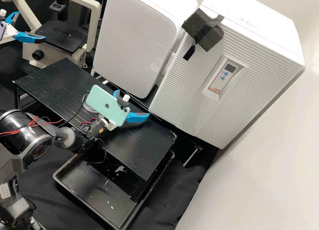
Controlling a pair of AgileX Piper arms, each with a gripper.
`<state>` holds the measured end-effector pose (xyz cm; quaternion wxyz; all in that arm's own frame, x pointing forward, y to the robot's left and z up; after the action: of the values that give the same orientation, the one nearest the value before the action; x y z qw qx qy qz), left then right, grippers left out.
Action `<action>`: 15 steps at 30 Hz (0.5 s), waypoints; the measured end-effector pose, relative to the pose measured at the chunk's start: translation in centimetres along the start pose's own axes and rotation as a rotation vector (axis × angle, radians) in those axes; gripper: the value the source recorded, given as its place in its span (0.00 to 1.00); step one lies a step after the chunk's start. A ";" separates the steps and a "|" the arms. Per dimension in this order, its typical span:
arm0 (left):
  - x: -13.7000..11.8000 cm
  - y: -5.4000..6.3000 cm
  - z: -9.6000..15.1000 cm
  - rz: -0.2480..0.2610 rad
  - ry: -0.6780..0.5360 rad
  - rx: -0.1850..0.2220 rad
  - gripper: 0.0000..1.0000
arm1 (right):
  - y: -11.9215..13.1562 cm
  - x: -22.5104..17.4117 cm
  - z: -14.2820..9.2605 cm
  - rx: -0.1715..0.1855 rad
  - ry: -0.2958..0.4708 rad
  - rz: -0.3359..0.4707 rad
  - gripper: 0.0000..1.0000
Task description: Place the petri dish on the microscope
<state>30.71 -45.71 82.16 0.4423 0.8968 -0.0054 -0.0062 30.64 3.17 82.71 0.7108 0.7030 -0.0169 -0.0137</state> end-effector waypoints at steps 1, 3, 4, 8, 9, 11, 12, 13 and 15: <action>0.0 0.0 0.0 0.000 0.000 0.000 1.00 | 0.0 0.0 0.0 0.000 0.000 0.000 1.00; 0.0 0.0 0.0 0.000 0.000 0.000 1.00 | 0.0 0.0 0.0 0.000 0.000 0.000 1.00; 0.0 0.0 0.0 0.000 0.000 0.000 1.00 | 0.0 0.0 0.0 0.000 0.000 0.000 1.00; 0.0 0.0 0.0 0.000 0.000 0.000 1.00 | 0.0 0.0 0.0 0.000 0.000 0.000 1.00; 0.0 0.0 0.0 0.000 -0.003 0.002 1.00 | 0.0 0.0 0.0 0.000 0.000 0.000 1.00; 0.0 0.0 0.2 -0.003 -0.022 0.007 1.00 | 0.0 0.0 0.0 0.000 0.000 0.000 1.00; 0.0 0.0 0.4 -0.004 -0.039 0.003 1.00 | 0.0 0.0 0.0 0.000 0.000 0.000 1.00; 0.0 -0.1 0.7 -0.008 -0.063 -0.006 1.00 | 0.0 0.0 0.0 0.000 0.000 0.000 1.00; -0.2 -0.1 1.7 -0.013 -0.134 -0.017 1.00 | 0.0 0.0 0.0 0.000 0.000 0.000 1.00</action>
<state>30.54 -46.96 81.02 0.4486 0.8906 -0.0291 -0.0692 30.64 3.17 82.71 0.7108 0.7030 -0.0169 -0.0137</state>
